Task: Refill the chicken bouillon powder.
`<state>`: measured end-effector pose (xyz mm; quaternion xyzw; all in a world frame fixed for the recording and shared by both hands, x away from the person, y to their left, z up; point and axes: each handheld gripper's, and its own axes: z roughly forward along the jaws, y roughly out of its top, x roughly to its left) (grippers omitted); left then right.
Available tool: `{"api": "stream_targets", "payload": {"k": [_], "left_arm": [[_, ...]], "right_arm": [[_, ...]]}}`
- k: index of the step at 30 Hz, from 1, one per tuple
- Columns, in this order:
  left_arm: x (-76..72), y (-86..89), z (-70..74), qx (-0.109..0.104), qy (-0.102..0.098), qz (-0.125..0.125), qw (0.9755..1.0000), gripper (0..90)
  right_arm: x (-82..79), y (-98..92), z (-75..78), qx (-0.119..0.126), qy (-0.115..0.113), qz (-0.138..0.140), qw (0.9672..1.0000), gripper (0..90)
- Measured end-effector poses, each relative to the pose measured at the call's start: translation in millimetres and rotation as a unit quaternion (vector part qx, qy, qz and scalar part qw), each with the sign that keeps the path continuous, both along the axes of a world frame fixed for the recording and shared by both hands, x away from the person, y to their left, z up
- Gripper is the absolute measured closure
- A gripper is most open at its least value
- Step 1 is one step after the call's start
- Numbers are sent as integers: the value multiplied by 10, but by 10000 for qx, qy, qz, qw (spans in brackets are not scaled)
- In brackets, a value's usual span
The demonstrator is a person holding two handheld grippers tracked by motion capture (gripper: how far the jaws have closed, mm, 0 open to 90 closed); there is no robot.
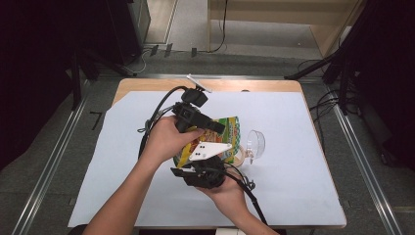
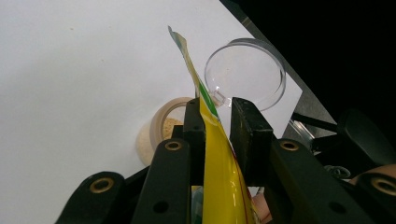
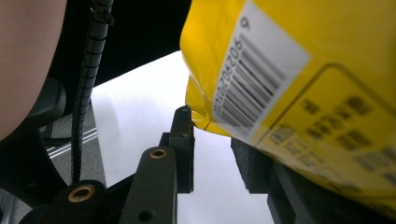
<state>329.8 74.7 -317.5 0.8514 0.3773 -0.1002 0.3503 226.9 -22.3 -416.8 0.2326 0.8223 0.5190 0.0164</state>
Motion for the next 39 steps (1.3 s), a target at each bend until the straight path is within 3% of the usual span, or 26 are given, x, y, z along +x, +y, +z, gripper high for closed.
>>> {"api": "stream_targets", "payload": {"k": [11, 25, 39], "left_arm": [[32, -5, -42, -10, 44, 53, 10000, 765], [-20, -8, 21, -23, -10, 73, 10000, 765], [70, 14, -15, -51, 104, 111, 9999, 757]], "right_arm": [[26, -7, -25, -20, 49, 2, 10000, 715], [17, -1, -16, 41, 40, -6, 10000, 717], [46, 9, 12, 85, 129, 12, 9999, 714]]}}
